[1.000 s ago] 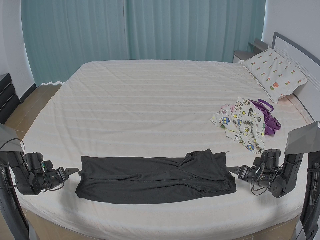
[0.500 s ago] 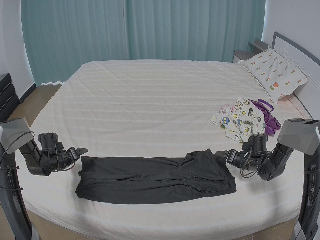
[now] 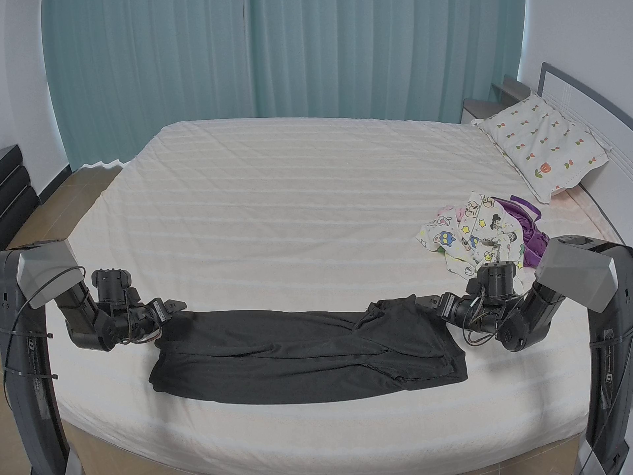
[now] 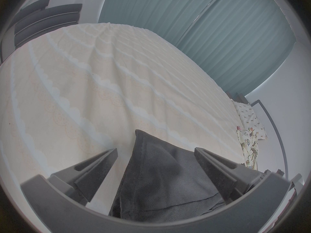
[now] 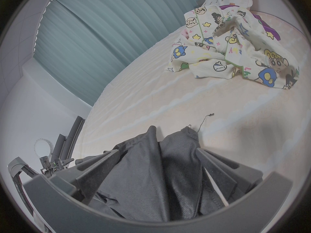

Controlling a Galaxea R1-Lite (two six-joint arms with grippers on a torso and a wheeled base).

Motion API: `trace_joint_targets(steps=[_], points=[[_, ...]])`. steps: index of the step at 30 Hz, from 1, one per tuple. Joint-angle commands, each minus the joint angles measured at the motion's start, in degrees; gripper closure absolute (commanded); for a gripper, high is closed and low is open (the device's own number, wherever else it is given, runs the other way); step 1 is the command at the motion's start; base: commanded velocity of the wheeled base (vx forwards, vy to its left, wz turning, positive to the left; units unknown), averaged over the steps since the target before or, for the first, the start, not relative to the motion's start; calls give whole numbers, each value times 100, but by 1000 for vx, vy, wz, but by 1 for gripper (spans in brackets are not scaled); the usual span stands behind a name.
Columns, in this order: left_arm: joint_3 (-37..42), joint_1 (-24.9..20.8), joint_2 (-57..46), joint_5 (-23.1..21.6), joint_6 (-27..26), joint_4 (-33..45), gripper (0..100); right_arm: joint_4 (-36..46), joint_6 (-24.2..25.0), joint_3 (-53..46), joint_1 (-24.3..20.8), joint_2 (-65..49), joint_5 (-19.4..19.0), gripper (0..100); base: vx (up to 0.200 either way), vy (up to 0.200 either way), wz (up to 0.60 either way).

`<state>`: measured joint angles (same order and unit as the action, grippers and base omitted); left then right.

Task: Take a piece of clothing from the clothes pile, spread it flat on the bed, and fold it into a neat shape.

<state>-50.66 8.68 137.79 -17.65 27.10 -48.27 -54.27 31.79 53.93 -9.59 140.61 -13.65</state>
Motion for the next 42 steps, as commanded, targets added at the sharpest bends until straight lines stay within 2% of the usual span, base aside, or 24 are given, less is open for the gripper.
trace_joint_targets(steps=[1,19,20,42], points=[[4,-42,37,25,-3,-15,0,-4,-6,3,37,37,-6,0,0,0,0],[74,-112,29,368,-3,-217,0,-75,-33,153,37,336,3,0,0,0,0],[83,-103,37,368,6,-253,100,-75,-33,188,37,362,3,100,0,0,0],[4,37,143,464,349,-323,100,13,20,636,362,186,-23,100,0,0,0]])
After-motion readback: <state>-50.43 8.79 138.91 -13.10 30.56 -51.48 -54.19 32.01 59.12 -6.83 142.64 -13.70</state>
